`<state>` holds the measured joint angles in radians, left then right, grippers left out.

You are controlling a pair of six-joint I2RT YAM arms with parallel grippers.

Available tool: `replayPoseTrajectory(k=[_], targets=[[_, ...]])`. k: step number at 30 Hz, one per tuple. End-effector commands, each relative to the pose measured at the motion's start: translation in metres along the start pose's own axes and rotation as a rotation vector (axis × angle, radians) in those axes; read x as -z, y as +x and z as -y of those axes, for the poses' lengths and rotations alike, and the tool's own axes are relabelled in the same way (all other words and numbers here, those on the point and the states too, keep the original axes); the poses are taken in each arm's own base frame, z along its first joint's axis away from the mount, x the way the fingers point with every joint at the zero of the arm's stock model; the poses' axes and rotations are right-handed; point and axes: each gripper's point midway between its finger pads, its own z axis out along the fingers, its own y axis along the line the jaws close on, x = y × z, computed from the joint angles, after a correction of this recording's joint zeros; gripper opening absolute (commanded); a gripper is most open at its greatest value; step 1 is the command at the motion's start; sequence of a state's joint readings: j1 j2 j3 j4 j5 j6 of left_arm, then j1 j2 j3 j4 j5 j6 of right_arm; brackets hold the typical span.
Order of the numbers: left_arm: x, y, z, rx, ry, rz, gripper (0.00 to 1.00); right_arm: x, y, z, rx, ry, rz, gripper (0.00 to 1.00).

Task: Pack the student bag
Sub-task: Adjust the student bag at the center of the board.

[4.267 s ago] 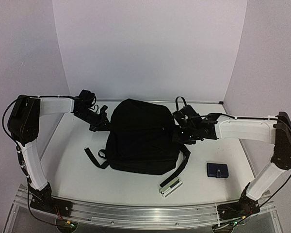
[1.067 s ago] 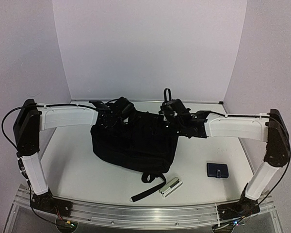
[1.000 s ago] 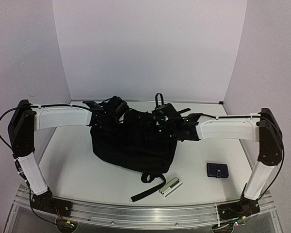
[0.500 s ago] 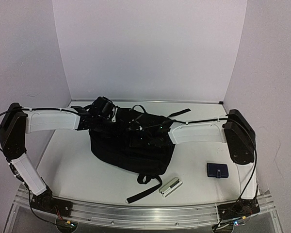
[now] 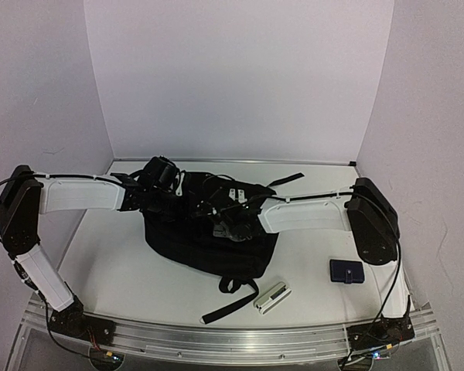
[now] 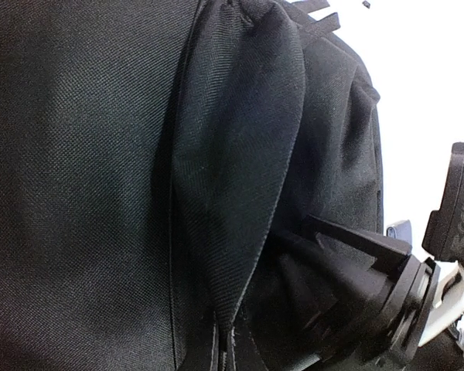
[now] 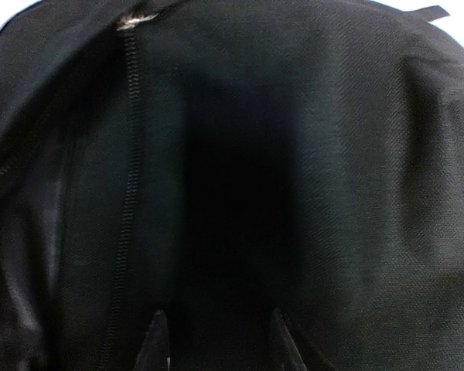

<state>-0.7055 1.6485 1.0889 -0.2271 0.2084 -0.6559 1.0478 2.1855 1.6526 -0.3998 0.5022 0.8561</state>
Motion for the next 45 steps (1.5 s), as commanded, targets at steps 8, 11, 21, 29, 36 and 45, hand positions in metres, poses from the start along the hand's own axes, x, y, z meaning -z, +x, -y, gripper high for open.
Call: replayPoseTrajectory(k=[8, 11, 21, 29, 36, 45], targets=[[0.001, 0.001, 0.029, -0.016, 0.146, -0.042, 0.0, 0.028, -0.036, 0.045, -0.029, 0.086, 0.042, 0.0], [0.003, -0.004, 0.019, -0.005, 0.087, -0.013, 0.0, 0.037, -0.052, 0.043, -0.054, 0.017, 0.048, 0.0], [0.029, 0.0, 0.079, -0.153, 0.358, -0.044, 0.0, 0.039, -0.065, 0.061, -0.094, -0.053, 0.001, 0.56], [0.026, -0.005, 0.068, -0.141, 0.273, -0.041, 0.0, 0.038, -0.041, 0.11, -0.137, -0.066, -0.089, 0.81], [0.017, -0.006, 0.058, -0.12, 0.221, -0.044, 0.0, 0.029, 0.004, 0.102, -0.181, -0.199, -0.21, 0.77], [0.022, -0.005, 0.05, -0.126, 0.171, -0.041, 0.0, 0.012, 0.004, 0.128, -0.175, -0.069, -0.136, 0.05]])
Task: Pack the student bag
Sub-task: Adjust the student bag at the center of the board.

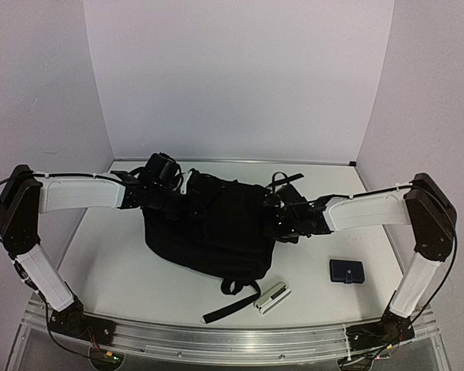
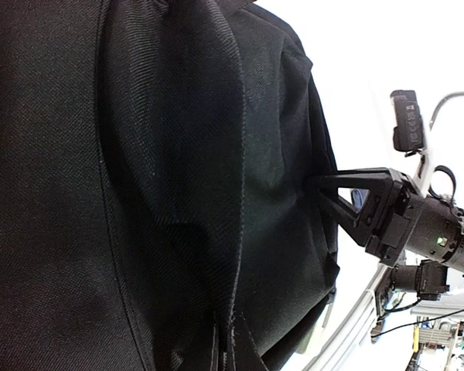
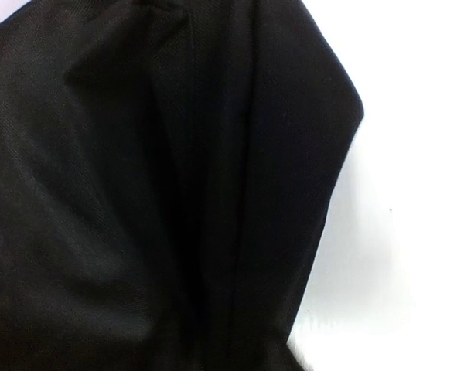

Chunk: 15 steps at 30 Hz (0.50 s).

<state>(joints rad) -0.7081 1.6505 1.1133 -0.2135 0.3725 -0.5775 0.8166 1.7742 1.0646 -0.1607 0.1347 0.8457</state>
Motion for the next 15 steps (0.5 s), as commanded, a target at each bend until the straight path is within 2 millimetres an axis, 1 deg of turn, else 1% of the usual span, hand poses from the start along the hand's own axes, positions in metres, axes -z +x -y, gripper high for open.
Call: replayPoseTrajectory(k=[1, 3, 5, 8, 10, 11, 13, 14, 15], targets=[[0.016, -0.013, 0.02, -0.04, 0.013, 0.021, 0.0, -0.002, -0.018, 0.012, 0.014, 0.065, 0.085, 0.01], [0.014, -0.01, 0.023, -0.029, 0.017, 0.008, 0.0, -0.003, -0.033, 0.018, 0.022, 0.085, 0.112, 0.0], [0.011, -0.008, 0.031, -0.019, 0.028, 0.001, 0.0, -0.004, -0.054, 0.03, 0.02, 0.117, 0.147, 0.0], [0.002, -0.002, 0.058, -0.034, 0.086, -0.013, 0.0, -0.009, -0.083, 0.048, 0.033, 0.162, 0.18, 0.0], [-0.006, 0.001, 0.069, -0.024, 0.119, -0.022, 0.0, -0.011, -0.1, 0.057, 0.044, 0.183, 0.199, 0.0], [-0.009, 0.001, 0.069, -0.014, 0.122, -0.02, 0.0, -0.009, -0.112, 0.06, 0.043, 0.189, 0.218, 0.0], [-0.015, 0.003, 0.057, 0.024, 0.081, -0.014, 0.0, -0.002, -0.126, 0.057, 0.067, 0.197, 0.249, 0.0], [-0.017, 0.004, 0.048, 0.039, 0.049, -0.006, 0.0, 0.002, -0.131, 0.053, 0.085, 0.189, 0.255, 0.03], [-0.02, 0.006, 0.039, 0.055, 0.015, 0.0, 0.0, 0.006, -0.133, 0.049, 0.105, 0.177, 0.253, 0.1]])
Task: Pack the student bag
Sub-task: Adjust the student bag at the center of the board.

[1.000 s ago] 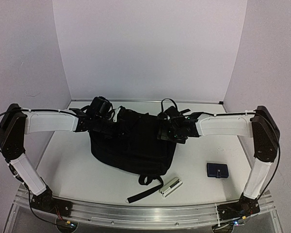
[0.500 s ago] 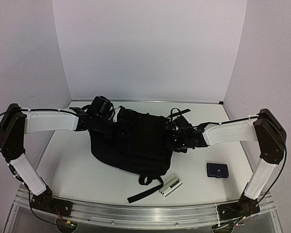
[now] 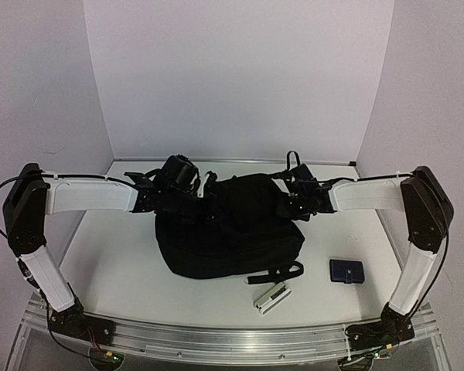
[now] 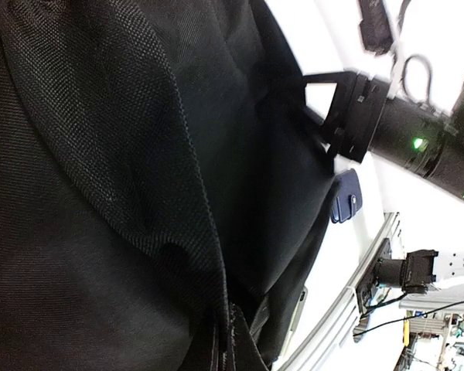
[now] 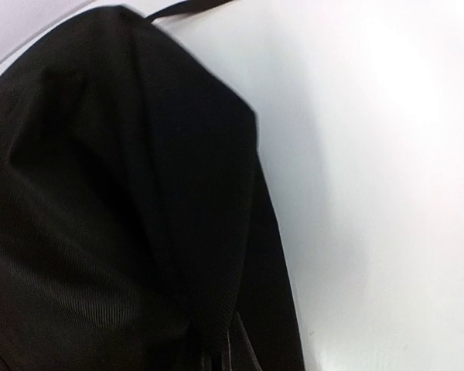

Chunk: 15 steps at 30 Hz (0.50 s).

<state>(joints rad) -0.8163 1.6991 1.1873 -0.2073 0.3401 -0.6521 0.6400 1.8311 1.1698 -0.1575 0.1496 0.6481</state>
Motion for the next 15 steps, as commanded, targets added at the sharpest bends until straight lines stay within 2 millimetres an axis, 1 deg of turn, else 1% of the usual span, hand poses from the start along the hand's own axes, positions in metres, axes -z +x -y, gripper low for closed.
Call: replayPoseTrajectory(k=[1, 2, 4, 6, 8, 11, 13, 14, 15], targets=[[-0.002, -0.004, -0.013, 0.083, -0.055, 0.031, 0.0, 0.022, -0.06, 0.013, 0.066, 0.087, 0.158, 0.23], [-0.003, -0.002, -0.023, 0.109, -0.085, 0.036, 0.0, 0.028, -0.063, 0.009, 0.08, 0.073, 0.16, 0.34], [-0.003, 0.002, -0.04, 0.162, -0.118, 0.052, 0.0, 0.045, -0.066, -0.004, 0.109, 0.047, 0.177, 0.47], [-0.002, 0.003, -0.052, 0.203, -0.126, 0.077, 0.0, 0.062, -0.063, -0.022, 0.149, 0.027, 0.197, 0.58], [-0.001, 0.004, -0.061, 0.233, -0.13, 0.093, 0.0, 0.075, -0.058, -0.042, 0.179, -0.004, 0.207, 0.64], [-0.003, 0.007, -0.067, 0.254, -0.135, 0.094, 0.0, 0.088, -0.042, -0.08, 0.224, -0.056, 0.216, 0.69], [-0.006, 0.01, -0.069, 0.267, -0.134, 0.087, 0.0, 0.091, -0.033, -0.102, 0.247, -0.089, 0.216, 0.71], [-0.007, 0.01, -0.069, 0.271, -0.126, 0.089, 0.0, 0.088, -0.028, -0.111, 0.257, -0.098, 0.21, 0.71], [-0.008, 0.011, -0.069, 0.277, -0.12, 0.091, 0.0, 0.081, -0.022, -0.118, 0.271, -0.097, 0.2, 0.71]])
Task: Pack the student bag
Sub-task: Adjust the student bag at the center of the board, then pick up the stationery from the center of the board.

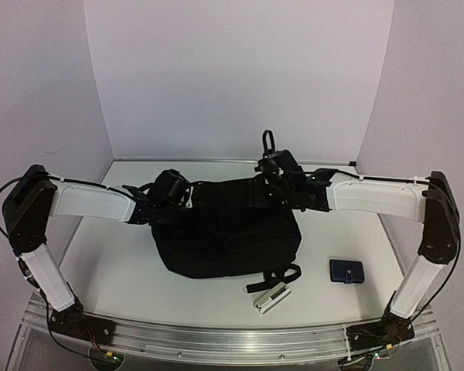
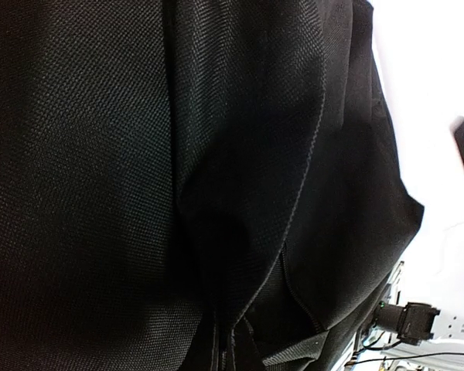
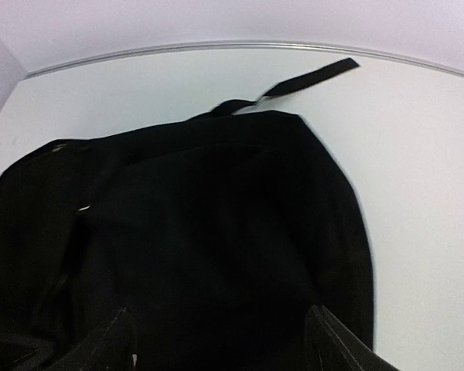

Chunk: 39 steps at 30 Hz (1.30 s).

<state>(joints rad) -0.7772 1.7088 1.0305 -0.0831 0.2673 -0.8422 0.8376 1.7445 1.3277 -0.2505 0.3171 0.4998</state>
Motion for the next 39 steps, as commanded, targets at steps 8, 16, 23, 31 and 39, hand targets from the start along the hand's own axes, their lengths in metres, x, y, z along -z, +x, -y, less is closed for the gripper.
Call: replayPoseTrajectory(k=[8, 16, 23, 31, 39], targets=[[0.004, -0.004, -0.009, 0.06, 0.01, 0.05, 0.0, -0.041, 0.018, -0.067, 0.118, 0.015, 0.006, 0.73], [0.008, -0.005, -0.004, 0.047, 0.022, 0.053, 0.0, -0.066, 0.037, -0.074, 0.139, 0.026, -0.031, 0.73], [0.009, -0.008, 0.0, 0.034, 0.03, 0.052, 0.0, -0.066, 0.064, -0.074, 0.12, -0.005, -0.137, 0.71], [0.012, -0.012, 0.003, 0.013, 0.016, 0.057, 0.0, -0.035, 0.102, -0.075, 0.106, -0.077, -0.262, 0.71], [0.015, -0.013, 0.004, 0.007, 0.015, 0.065, 0.0, -0.052, 0.133, -0.041, 0.037, -0.005, -0.349, 0.61]])
